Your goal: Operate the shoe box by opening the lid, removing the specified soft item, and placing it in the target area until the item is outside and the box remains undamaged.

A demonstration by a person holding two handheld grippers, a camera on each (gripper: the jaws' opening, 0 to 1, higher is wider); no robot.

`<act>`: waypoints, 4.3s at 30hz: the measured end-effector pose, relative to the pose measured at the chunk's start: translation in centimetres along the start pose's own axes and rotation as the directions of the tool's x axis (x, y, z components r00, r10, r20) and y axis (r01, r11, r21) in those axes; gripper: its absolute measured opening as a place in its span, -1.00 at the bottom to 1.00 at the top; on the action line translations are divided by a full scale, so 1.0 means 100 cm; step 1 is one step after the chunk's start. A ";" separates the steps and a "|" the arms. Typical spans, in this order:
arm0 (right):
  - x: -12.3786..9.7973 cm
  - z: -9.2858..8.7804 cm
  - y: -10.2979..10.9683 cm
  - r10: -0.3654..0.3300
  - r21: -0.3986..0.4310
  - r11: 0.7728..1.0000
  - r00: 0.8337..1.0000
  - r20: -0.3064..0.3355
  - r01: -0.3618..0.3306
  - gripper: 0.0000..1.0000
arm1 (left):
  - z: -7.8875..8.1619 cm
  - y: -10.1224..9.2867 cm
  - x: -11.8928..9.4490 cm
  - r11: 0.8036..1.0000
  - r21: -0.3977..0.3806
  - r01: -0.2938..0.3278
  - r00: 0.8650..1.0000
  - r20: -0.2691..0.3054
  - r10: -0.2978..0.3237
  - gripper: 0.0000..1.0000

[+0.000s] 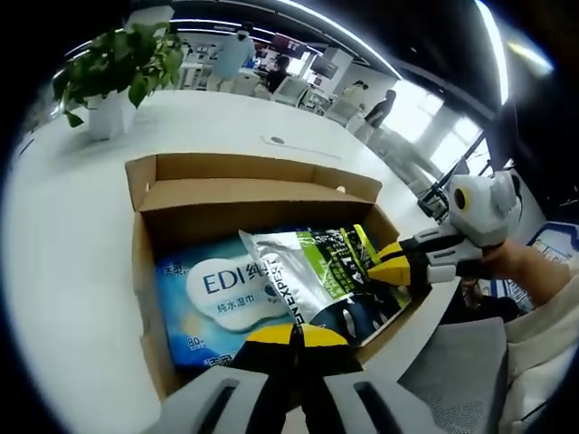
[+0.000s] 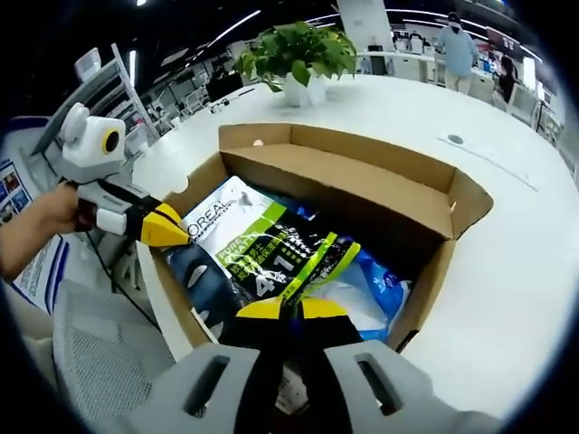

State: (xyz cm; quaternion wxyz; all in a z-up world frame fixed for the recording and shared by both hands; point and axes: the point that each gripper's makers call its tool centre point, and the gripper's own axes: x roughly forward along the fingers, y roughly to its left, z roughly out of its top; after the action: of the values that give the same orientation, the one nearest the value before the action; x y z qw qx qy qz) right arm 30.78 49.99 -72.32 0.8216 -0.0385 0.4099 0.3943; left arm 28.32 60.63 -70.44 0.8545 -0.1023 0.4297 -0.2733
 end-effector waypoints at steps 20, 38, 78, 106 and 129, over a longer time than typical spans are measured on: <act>-0.042 0.023 -0.015 -0.056 0.060 0.997 0.994 0.094 0.051 -1.00 | 0.022 -0.031 0.000 0.998 0.068 0.011 1.000 0.001 -0.011 -1.00; -0.080 0.026 -0.047 -0.119 0.128 0.986 0.987 0.104 0.106 -1.00 | 0.041 -0.065 0.021 0.992 0.112 0.057 0.998 -0.019 -0.055 -1.00; -0.152 0.000 -0.137 -0.245 0.200 0.954 0.966 0.084 0.225 -1.00 | 0.064 -0.162 0.091 0.956 0.215 0.201 0.979 -0.086 -0.186 -1.00; -0.144 -0.023 -0.200 -0.285 0.206 0.939 0.958 0.023 0.274 -1.00 | 0.076 -0.180 0.152 0.923 0.307 0.231 0.962 -0.213 -0.170 -1.00; -0.105 -0.040 -0.238 -0.295 0.234 0.928 0.955 -0.018 0.291 -1.00 | 0.067 -0.163 0.200 0.884 0.433 0.177 0.925 -0.379 0.001 -1.00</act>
State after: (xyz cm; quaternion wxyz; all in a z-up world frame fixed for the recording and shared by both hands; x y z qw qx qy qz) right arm 40.65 25.60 -73.76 0.8734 0.0014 0.4361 0.2166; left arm 37.10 35.57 -73.23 0.7446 0.1362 0.5002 -0.4205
